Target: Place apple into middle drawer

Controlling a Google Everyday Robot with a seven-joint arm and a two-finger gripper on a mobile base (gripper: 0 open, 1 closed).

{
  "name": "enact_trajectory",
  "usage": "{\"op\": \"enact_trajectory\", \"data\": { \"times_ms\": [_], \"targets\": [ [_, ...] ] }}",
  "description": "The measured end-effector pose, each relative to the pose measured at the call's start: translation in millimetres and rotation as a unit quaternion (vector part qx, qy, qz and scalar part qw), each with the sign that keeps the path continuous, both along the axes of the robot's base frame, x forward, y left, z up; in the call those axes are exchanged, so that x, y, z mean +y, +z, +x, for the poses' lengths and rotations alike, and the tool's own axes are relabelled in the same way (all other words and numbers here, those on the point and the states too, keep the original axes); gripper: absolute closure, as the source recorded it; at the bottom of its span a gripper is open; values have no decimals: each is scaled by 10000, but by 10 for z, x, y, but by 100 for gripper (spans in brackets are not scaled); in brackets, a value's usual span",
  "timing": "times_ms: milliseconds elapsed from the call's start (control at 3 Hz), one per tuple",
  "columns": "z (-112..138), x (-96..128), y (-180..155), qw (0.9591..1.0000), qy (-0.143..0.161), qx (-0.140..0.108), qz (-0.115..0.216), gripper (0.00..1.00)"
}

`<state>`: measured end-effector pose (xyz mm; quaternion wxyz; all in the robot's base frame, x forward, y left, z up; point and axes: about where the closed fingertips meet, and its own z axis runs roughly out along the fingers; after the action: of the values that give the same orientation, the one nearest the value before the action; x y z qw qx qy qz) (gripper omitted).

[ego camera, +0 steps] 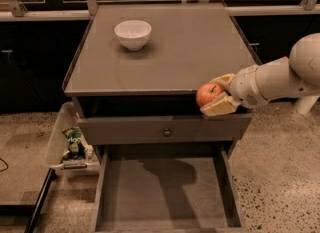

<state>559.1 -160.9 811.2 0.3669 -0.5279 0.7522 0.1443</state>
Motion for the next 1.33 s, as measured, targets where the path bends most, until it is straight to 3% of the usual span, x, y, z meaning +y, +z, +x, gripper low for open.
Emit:
{"op": "enact_trajectory", "data": {
  "times_ms": [333,667,1000,1333],
  "targets": [
    [-201,-128,-256,9995,-231,50,-226,100],
    [-404,-51,-572,9989,-117,361,-276,100],
    [-484,-70,-594,9988,-116,359,-303,100],
    [-849,-107,-641,9993,-124,303,-198,100]
  ]
}}
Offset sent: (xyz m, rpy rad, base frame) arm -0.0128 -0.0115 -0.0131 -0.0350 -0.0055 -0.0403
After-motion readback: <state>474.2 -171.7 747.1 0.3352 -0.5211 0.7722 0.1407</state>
